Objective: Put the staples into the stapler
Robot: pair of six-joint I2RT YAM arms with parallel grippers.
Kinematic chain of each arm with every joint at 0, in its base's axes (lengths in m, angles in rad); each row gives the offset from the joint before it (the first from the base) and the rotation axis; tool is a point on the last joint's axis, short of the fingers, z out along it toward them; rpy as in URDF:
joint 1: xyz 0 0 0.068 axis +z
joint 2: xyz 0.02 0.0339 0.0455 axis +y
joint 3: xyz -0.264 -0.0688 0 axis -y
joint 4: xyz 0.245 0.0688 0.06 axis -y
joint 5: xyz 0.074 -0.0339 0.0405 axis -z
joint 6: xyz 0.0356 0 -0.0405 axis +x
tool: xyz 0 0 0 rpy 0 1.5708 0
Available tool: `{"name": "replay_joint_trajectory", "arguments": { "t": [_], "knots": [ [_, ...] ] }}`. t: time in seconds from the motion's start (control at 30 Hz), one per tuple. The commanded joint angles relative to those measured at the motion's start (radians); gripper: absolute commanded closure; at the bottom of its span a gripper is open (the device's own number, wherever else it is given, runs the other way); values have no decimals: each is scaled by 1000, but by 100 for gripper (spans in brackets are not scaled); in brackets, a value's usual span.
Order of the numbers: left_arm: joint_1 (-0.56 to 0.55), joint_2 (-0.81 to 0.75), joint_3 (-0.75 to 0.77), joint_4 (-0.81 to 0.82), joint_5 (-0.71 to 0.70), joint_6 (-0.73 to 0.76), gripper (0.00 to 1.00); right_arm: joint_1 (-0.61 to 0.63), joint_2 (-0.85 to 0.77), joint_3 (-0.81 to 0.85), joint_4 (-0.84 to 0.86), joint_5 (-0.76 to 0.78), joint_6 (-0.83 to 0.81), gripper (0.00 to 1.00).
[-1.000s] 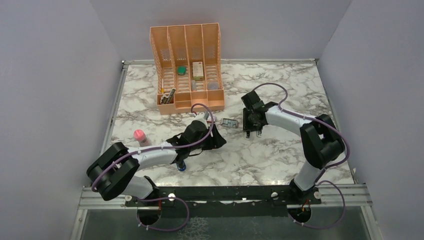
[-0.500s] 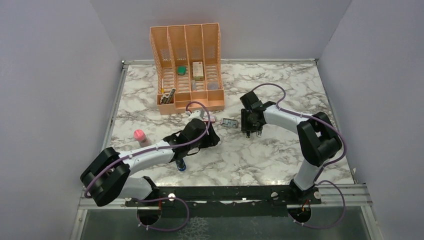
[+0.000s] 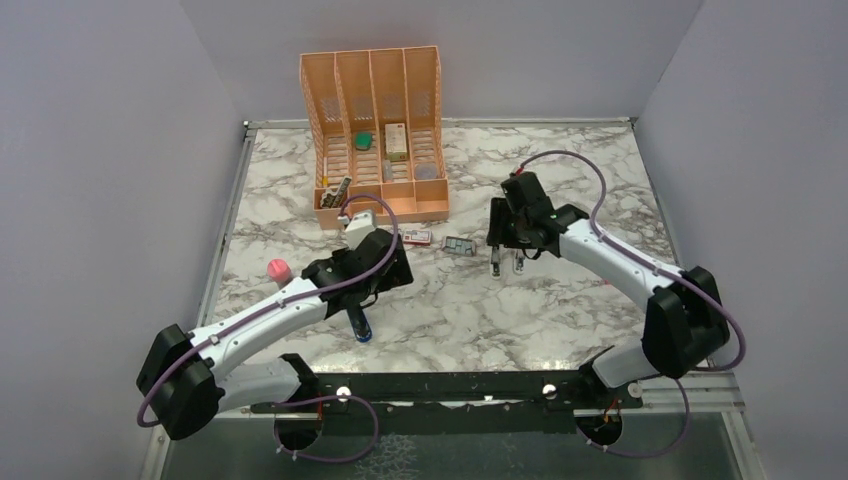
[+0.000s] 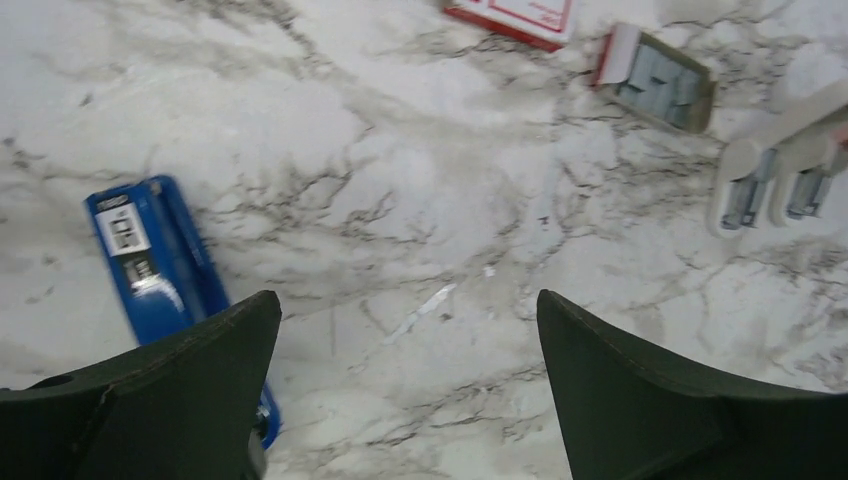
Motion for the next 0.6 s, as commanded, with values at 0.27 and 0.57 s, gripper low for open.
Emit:
{"name": "replay_joint_trajectory", "arguments": {
  "t": [0.27, 0.57],
  "knots": [
    [110, -56, -27, -449, -108, -248, 21, -5, -237, -183, 100, -65, 1, 26],
    [167, -28, -83, -303, 119, -150, 38, -5, -258, -267, 139, -170, 22, 27]
  ]
}}
